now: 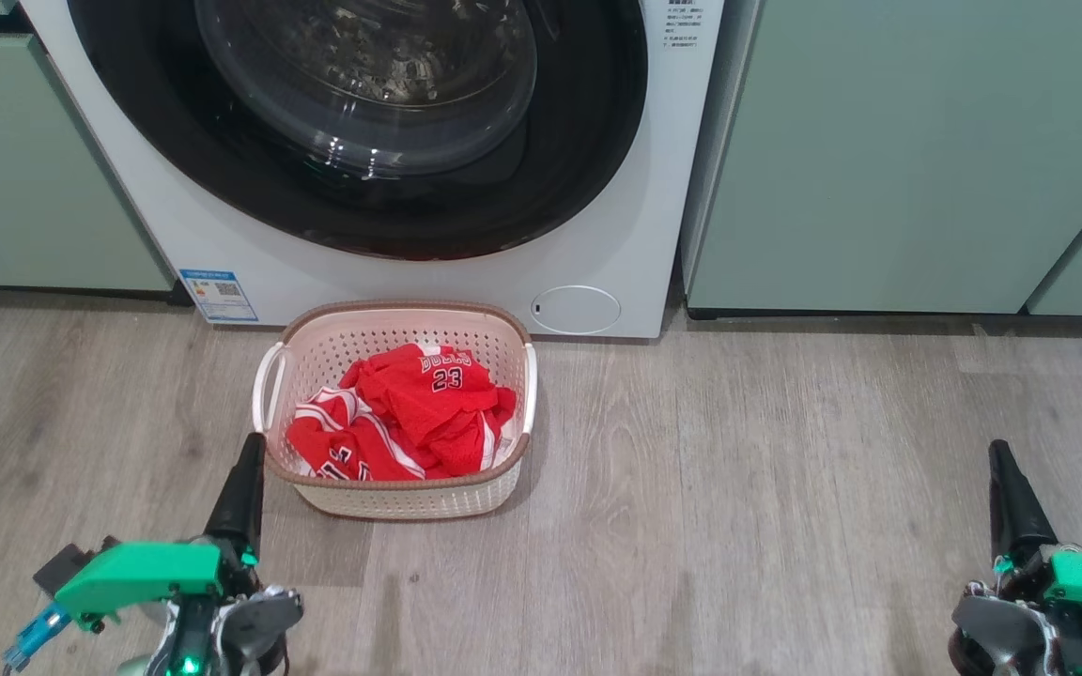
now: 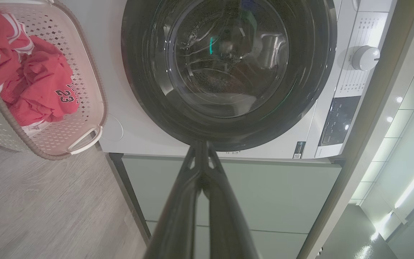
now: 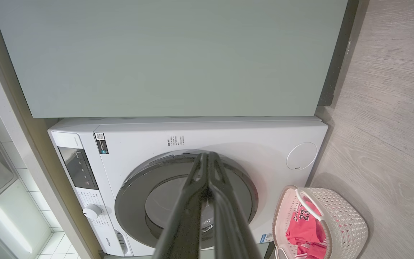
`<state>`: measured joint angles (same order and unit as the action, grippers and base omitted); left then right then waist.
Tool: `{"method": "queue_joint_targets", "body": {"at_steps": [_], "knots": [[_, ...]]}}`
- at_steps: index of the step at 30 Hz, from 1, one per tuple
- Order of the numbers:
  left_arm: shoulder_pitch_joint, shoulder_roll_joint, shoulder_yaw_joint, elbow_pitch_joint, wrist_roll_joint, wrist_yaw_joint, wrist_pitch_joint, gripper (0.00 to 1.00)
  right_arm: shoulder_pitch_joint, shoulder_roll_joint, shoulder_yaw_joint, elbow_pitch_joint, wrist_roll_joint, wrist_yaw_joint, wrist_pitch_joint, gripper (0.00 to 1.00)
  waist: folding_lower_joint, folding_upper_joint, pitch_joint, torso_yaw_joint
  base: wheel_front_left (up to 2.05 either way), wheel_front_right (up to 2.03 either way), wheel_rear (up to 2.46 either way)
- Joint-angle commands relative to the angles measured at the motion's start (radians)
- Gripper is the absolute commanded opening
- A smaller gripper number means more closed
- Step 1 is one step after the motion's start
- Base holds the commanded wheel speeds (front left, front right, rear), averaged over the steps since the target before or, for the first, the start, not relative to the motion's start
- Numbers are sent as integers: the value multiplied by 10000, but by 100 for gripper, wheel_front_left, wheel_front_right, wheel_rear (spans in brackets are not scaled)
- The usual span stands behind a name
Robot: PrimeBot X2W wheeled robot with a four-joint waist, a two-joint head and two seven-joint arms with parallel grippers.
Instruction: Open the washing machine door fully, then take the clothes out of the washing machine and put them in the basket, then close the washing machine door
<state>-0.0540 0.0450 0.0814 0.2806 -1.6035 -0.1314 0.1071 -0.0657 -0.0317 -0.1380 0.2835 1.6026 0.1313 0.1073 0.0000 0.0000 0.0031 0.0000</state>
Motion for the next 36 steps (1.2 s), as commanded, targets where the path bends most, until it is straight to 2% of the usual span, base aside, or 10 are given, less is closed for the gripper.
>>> {"method": "queue_joint_targets", "body": {"at_steps": [1, 36], "knots": [[-540, 53, 325, -357, -50, 8, 62, 0, -422, -185, 242, -387, 61, -6, 59, 0, 0, 0, 0, 0, 0, 0, 0], [-540, 53, 324, -357, -51, 8, 61, 0, -422, -185, 243, -387, 62, -6, 58, 0, 0, 0, 0, 0, 0, 0, 0]]}}
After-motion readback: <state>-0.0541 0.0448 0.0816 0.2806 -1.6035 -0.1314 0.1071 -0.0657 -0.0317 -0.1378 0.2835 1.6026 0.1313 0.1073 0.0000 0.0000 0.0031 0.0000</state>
